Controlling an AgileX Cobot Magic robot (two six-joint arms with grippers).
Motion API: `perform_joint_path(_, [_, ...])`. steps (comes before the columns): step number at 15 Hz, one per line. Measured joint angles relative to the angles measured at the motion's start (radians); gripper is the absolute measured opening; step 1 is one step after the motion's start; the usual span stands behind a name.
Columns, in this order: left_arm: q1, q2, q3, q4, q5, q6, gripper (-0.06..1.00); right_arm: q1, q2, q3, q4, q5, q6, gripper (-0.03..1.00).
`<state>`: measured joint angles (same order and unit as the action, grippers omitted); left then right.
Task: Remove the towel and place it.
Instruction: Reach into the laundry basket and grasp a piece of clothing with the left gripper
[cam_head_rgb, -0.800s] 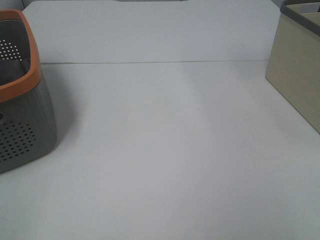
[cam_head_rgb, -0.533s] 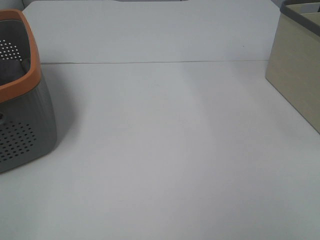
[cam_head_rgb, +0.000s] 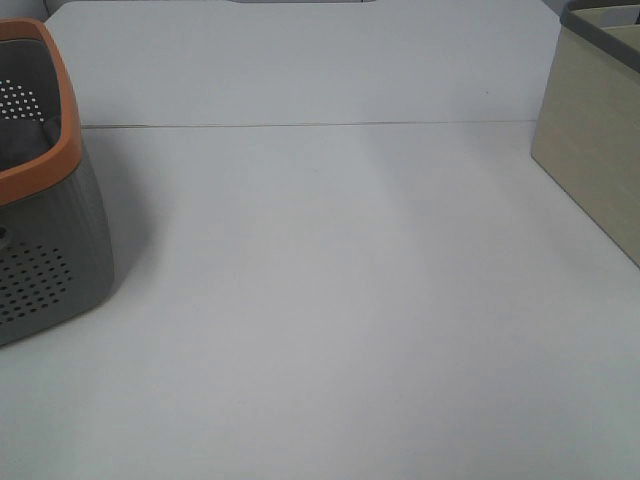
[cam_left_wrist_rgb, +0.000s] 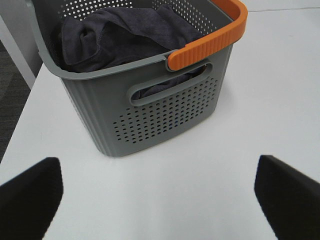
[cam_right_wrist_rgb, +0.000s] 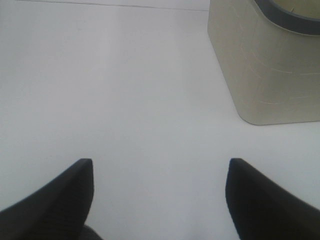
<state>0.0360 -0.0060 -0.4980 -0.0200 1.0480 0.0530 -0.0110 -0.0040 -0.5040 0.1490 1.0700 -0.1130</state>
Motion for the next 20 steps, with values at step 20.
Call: perform_joint_path(20, [0.0, 0.0, 0.0, 0.002, 0.0, -0.004, 0.98, 0.0, 0.0, 0.0, 0.0, 0.0, 0.0, 0.66])
